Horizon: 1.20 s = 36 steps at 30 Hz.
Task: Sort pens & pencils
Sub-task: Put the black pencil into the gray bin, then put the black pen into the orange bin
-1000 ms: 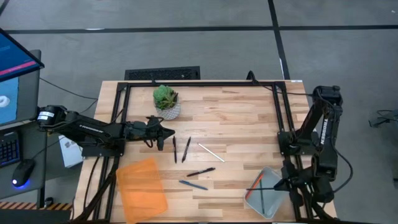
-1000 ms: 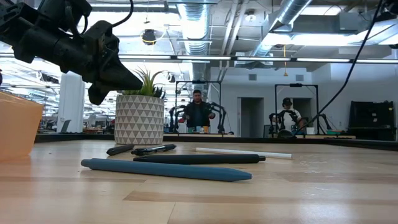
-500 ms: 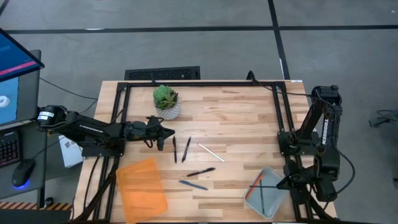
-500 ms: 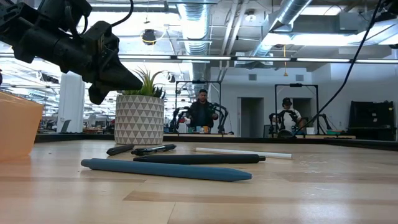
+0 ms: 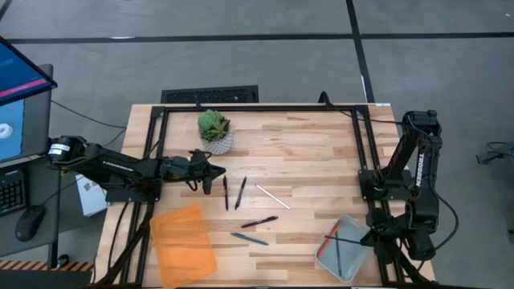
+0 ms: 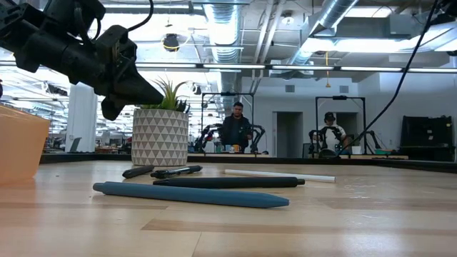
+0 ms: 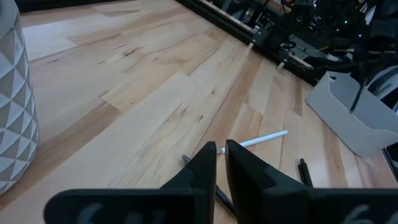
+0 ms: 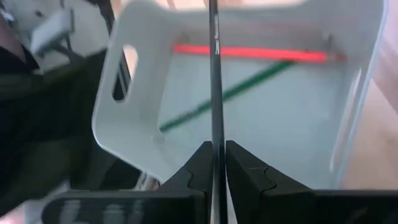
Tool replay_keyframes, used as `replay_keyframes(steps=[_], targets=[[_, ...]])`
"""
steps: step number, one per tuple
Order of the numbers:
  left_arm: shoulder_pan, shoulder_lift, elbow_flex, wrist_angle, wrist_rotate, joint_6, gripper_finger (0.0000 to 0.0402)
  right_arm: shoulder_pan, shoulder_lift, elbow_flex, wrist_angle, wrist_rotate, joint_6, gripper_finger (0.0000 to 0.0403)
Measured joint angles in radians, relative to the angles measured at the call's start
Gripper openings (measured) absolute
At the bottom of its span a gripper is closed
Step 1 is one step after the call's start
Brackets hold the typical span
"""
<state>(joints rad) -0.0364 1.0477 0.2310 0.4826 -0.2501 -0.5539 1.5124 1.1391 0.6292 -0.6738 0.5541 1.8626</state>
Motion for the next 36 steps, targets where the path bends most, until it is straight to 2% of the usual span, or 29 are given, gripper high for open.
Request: replay_keyframes(steps=[7,18,22,27,29,36], targets=[[0.000,0.000,0.000,0.001,0.000,0.000,0.0025,0.009,0.000,0.000,-0.011,-0.009,-0.007,0.0067],[0.000,0.000,0.000,0.001,0.000,0.000,0.0025,0.084,0.013,0.000,-0.191,0.001,0.112,0.0067],[0.000,0.000,0.000,0.001,0.000,0.000,0.0025,0.076,0.026,0.000,-0.176,0.049,0.111,0.0067],[0.000,0.000,0.000,0.001,0.000,0.004,0.0025,0.039,0.038,0.000,-0.162,0.059,0.067,0.0067],[0.000,0.000,0.000,0.002,0.000,0.011,0.0025,0.012,0.043,0.000,-0.155,0.096,0.010,0.0067],[0.000,0.000,0.000,0.007,0.000,0.005,0.0025,-0.145,0.045,0.000,-0.094,0.335,-0.255,0.0067]])
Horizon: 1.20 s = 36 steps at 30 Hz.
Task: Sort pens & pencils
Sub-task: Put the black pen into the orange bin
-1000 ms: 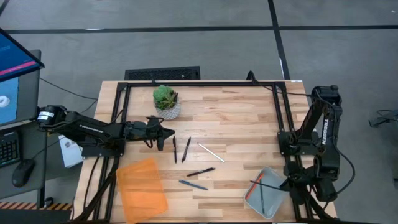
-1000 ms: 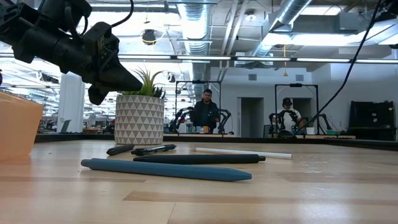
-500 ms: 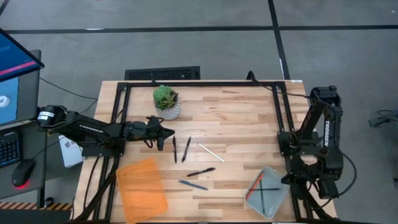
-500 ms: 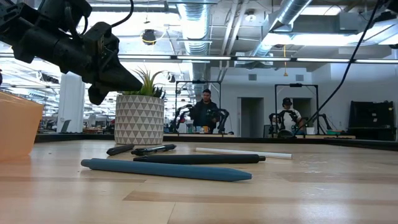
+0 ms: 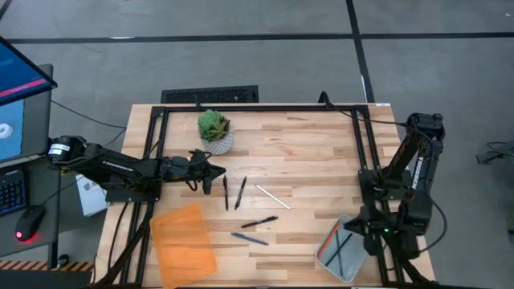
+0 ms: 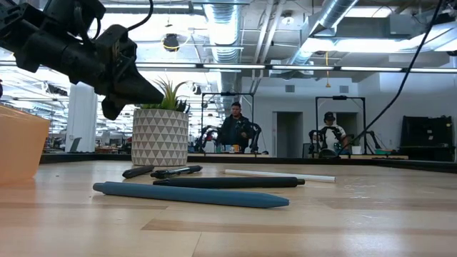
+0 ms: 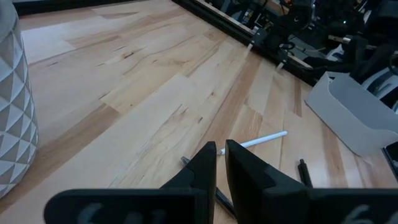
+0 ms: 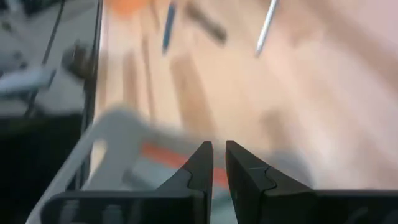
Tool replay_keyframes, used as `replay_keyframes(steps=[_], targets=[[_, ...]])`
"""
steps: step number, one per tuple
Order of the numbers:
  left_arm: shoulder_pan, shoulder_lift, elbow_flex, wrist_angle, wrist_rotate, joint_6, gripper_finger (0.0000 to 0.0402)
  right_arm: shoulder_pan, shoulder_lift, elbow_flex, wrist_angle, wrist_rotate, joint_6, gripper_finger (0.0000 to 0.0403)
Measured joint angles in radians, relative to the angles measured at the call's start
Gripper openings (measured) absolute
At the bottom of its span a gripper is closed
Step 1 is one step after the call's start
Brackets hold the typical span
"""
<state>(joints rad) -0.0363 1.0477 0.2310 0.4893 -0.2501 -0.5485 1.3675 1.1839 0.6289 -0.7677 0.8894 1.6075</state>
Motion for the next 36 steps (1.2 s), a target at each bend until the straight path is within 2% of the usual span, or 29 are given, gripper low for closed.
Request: replay_keyframes(steps=[3,9,14,17,20,23,26,31,36], targets=[[0.000,0.000,0.000,0.009,0.000,-0.010,0.0025,-0.108,0.000,0.000,0.000,0.054,-0.039,0.0067],[0.000,0.000,0.000,0.083,0.000,0.013,0.0025,-0.349,0.000,0.000,0.024,0.047,-0.170,0.0067],[0.000,0.000,0.000,0.103,0.010,0.004,0.0025,-0.543,0.016,0.000,0.262,-0.021,-0.478,0.0067],[0.000,0.000,0.000,0.100,0.050,-0.014,0.0025,-0.632,0.034,0.000,0.413,-0.001,-0.639,0.0067],[-0.006,0.000,0.000,0.093,0.105,-0.023,0.0025,-0.705,0.059,0.000,0.471,0.054,-0.726,0.0067],[-0.030,0.000,0.000,0.030,0.156,-0.053,0.0025,-0.767,0.096,0.000,0.468,0.133,-0.742,0.0067],[-0.061,0.000,0.000,-0.016,0.154,-0.098,0.0025,-0.827,0.139,0.000,0.474,0.176,-0.744,0.0067],[-0.101,0.000,0.000,-0.047,0.077,-0.201,0.0025,-0.917,0.216,0.000,0.505,0.184,-0.744,0.0067],[-0.107,0.000,0.000,-0.090,-0.003,-0.223,0.0026,-0.971,0.290,0.000,0.541,0.182,-0.743,0.0067]])
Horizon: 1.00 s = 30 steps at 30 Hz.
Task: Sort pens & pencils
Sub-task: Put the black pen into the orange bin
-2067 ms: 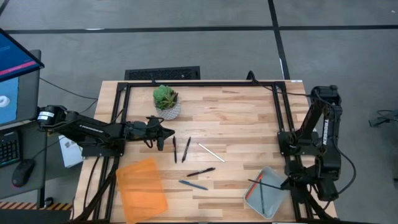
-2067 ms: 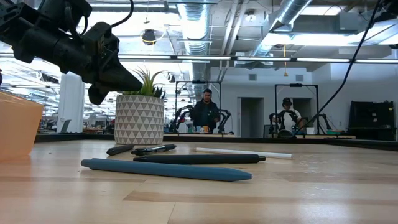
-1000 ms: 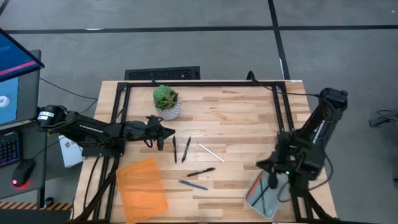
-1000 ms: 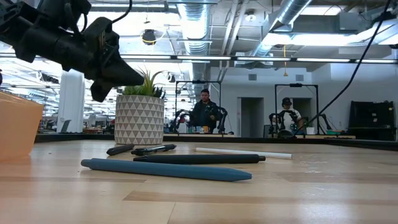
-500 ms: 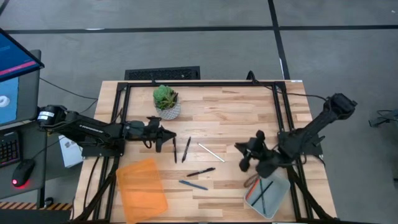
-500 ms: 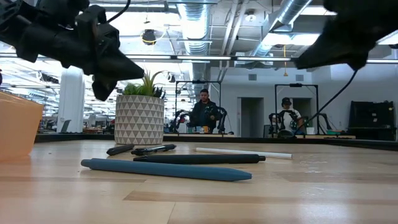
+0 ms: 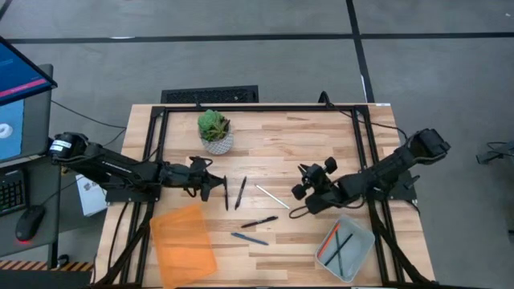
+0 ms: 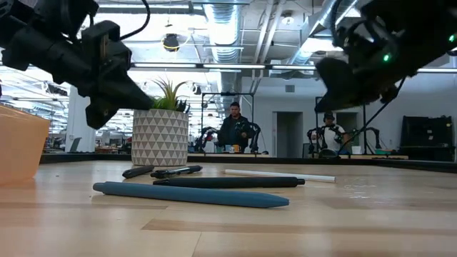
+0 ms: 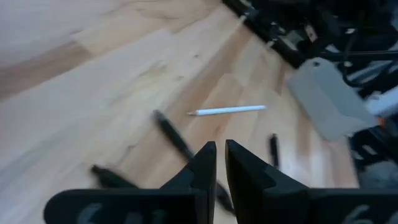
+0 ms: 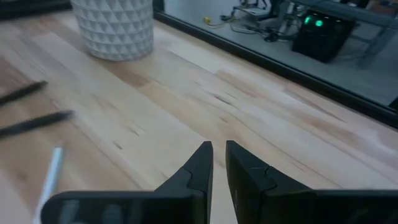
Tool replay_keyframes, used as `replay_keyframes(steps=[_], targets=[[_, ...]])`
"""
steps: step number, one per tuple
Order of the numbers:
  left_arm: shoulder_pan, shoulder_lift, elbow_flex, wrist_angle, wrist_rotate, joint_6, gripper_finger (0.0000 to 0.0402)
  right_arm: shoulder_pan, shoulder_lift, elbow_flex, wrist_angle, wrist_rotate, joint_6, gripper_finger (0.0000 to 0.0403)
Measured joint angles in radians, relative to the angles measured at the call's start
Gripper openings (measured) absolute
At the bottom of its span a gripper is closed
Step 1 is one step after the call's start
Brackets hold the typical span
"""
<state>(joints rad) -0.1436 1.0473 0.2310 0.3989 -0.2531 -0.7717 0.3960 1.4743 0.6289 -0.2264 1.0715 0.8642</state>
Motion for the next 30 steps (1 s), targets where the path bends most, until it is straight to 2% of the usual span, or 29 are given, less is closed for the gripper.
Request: replay_keyframes(steps=[4,9,14,16,20,23,30], targets=[[0.000,0.000,0.000,-0.029,0.002,0.015,0.0034,-0.020,0.031,0.000,0.014,0.000,0.000,0.0067],[0.000,0.000,0.000,-0.003,0.011,0.125,0.0045,-0.035,0.037,0.000,0.019,0.000,-0.006,0.0067],[0.004,0.000,0.000,0.053,-0.084,0.184,0.0045,-0.039,0.037,0.000,0.044,0.000,-0.008,0.0067],[0.004,0.000,0.000,0.053,-0.090,0.185,0.0045,-0.038,0.037,0.000,0.053,0.000,-0.008,0.0067],[0.004,0.000,0.000,0.039,0.007,0.169,0.0046,-0.038,0.037,0.000,0.074,0.000,-0.008,0.0067],[0.003,0.000,0.000,0.019,0.038,0.116,0.0050,-0.039,0.037,0.000,0.100,0.000,-0.008,0.0067],[0.004,0.000,0.000,-0.072,0.025,0.037,0.0086,-0.039,0.037,0.000,0.106,0.000,-0.009,0.0067]])
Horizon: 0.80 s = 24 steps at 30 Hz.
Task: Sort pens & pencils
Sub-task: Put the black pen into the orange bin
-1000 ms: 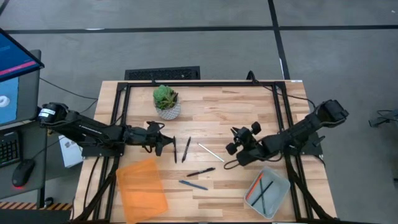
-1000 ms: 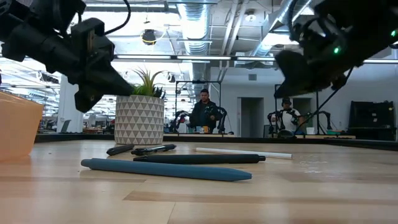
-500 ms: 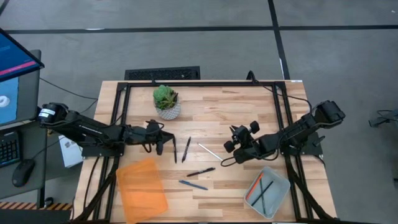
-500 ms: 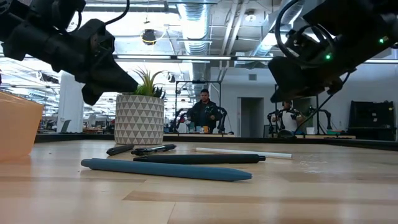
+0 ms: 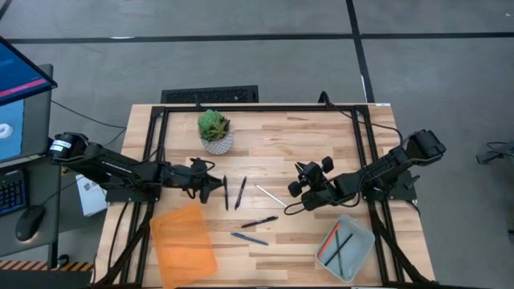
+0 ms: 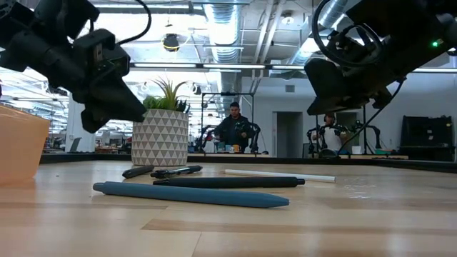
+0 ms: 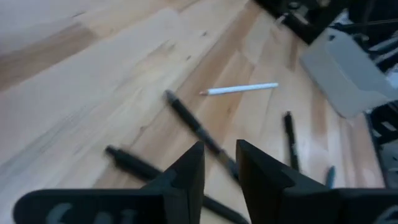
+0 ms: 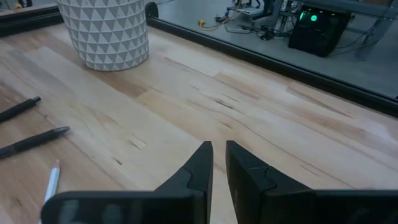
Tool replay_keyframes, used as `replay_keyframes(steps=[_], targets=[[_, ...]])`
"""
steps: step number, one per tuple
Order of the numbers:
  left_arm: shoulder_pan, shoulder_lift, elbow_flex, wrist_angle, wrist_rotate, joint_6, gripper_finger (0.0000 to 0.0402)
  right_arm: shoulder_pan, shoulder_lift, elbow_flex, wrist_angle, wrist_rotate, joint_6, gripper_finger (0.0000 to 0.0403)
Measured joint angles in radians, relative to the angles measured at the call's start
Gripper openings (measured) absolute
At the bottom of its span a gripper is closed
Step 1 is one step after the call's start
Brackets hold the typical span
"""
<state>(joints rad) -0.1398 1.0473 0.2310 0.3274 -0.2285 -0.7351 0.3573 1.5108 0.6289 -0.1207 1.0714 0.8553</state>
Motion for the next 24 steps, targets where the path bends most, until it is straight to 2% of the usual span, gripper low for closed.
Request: replay_keyframes(steps=[5,9,16,19,21,24], targets=[[-0.001,0.000,0.000,-0.024,-0.099,-0.094,0.0103,-0.001,0.000,0.000,0.000,0.000,-0.004,0.0067],[-0.001,0.000,0.000,-0.024,-0.153,-0.112,0.0104,-0.010,0.000,0.000,0.000,0.000,-0.045,0.0067],[-0.013,0.000,0.000,-0.024,-0.146,-0.133,0.0104,-0.020,0.000,0.000,0.002,-0.024,-0.052,0.0067],[-0.018,0.000,0.000,-0.027,-0.126,-0.076,0.0104,-0.021,0.000,0.000,0.007,-0.030,-0.052,0.0067],[-0.016,0.000,0.000,-0.031,-0.064,-0.012,0.0104,-0.036,0.000,0.000,0.038,-0.091,-0.080,0.0067],[-0.015,0.000,0.000,-0.031,0.022,0.099,0.0104,-0.075,0.000,0.000,0.141,-0.283,-0.210,0.0067]])
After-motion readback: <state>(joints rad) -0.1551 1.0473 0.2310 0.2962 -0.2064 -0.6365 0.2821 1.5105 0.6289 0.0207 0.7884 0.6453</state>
